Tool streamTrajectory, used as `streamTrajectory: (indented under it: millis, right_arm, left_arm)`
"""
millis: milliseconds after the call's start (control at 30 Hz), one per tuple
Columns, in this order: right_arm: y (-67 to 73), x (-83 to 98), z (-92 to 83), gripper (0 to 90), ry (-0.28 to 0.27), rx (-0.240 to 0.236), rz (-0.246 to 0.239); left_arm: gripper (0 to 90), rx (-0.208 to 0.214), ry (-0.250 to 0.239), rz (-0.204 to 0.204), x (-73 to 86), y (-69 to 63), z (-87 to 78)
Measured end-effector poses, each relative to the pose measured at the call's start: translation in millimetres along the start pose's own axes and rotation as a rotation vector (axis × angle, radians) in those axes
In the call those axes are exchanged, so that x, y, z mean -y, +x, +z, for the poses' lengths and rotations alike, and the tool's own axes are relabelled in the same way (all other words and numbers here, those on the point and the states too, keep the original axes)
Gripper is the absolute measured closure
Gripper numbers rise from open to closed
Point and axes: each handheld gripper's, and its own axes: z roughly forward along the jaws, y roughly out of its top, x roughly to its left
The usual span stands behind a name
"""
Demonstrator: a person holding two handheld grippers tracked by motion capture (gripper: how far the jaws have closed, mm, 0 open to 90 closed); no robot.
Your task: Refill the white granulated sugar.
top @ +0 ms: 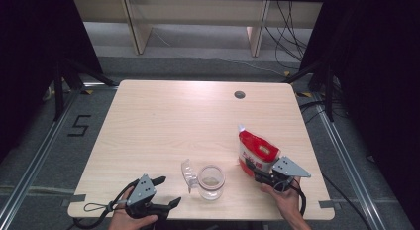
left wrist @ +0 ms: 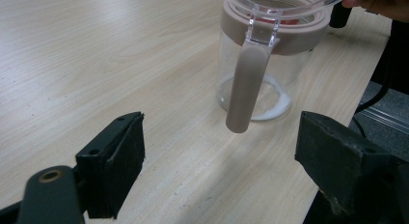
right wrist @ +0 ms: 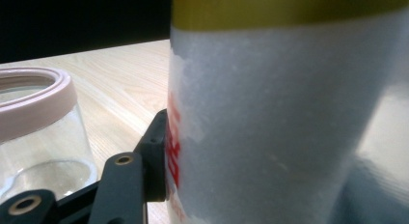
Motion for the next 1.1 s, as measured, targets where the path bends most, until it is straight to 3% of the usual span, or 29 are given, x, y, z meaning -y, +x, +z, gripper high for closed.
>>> streamTrajectory:
  millis: [67,100,200,233,267,333,367,400,467,567,700,767,833,867,900,1000,1033,1067,1100]
  right_arm:
    - [-1.3,-1.4,-2.9,47.1,0.023,-0.011,-0.010]
    - [3.5,-2.3,-4.9,47.2,0.007,0.024,0.045]
    - [0.6,-5.0,-7.3,47.2,0.010,0.003,0.025]
    - [0.4,-7.6,-9.5,47.3,-0.008,0.005,0.001]
    - [0.5,-9.7,-12.1,47.3,0.010,0.009,-0.034]
    - [2.5,-10.9,-13.2,47.4,-0.005,0.020,-0.048]
    - [3.1,-13.4,-16.1,47.4,-0.001,0.021,-0.087]
    - [4.9,-14.6,-16.8,47.4,-0.007,0.012,-0.093]
    - [10.0,-21.5,-21.2,47.5,-0.003,0.018,-0.178]
    - [15.0,-24.5,-24.1,47.5,0.002,0.012,-0.202]
    - [24.4,-31.3,-32.2,47.7,0.002,0.014,-0.339]
    - [29.7,-31.3,-35.9,47.7,0.029,-0.003,-0.324]
    - [31.2,-31.4,-36.7,47.7,0.017,0.012,-0.329]
    - [32.9,-32.3,-38.3,47.8,0.031,0.002,-0.347]
    - [34.6,-34.5,-40.8,47.8,0.032,0.019,-0.404]
    - [36.9,-37.0,-46.7,47.9,0.035,0.026,-0.429]
    - [36.6,-38.4,-47.6,47.9,0.034,0.031,-0.477]
    - [36.6,-38.4,-47.6,47.9,0.034,0.031,-0.477]
    - [43.2,-35.8,-51.4,47.9,0.070,0.030,-0.414]
  left_arm:
    - [17.4,0.002,-0.007,-0.011,0.1,-0.3,0.2]
    - [17.4,0.004,-0.009,-0.010,0.1,0.0,0.3]
    - [17.4,0.004,-0.008,-0.010,0.1,0.0,0.2]
    - [17.4,-0.002,-0.004,-0.010,0.0,0.0,-0.3]
    - [17.4,-0.002,-0.004,-0.010,0.0,0.0,-0.3]
    - [17.4,0.004,-0.008,-0.010,0.1,0.4,0.1]
    - [17.4,-0.002,-0.004,-0.010,-0.1,0.1,-0.3]
    - [17.4,-0.002,-0.004,-0.009,-0.1,0.2,-0.2]
    - [17.4,0.004,-0.006,0.024,-0.5,2.4,-0.1]
    - [17.4,0.000,-0.012,0.002,0.0,1.3,0.0]
    - [17.4,0.002,-0.016,-0.014,0.4,0.9,1.3]
    - [17.4,0.000,-0.008,-0.011,-0.1,1.0,1.2]
    - [17.4,0.002,-0.009,-0.017,0.1,0.6,1.5]
    - [17.4,0.001,-0.003,-0.011,0.2,1.0,1.2]
    - [17.4,0.000,-0.003,-0.010,0.2,1.2,1.1]
    - [17.4,0.000,0.000,-0.007,0.4,1.4,1.1]
    - [17.4,0.003,0.000,-0.008,0.4,1.5,1.3]
    - [17.4,0.003,0.000,-0.008,0.4,1.5,1.3]
    - [17.4,0.005,0.002,-0.007,0.4,1.6,1.4]
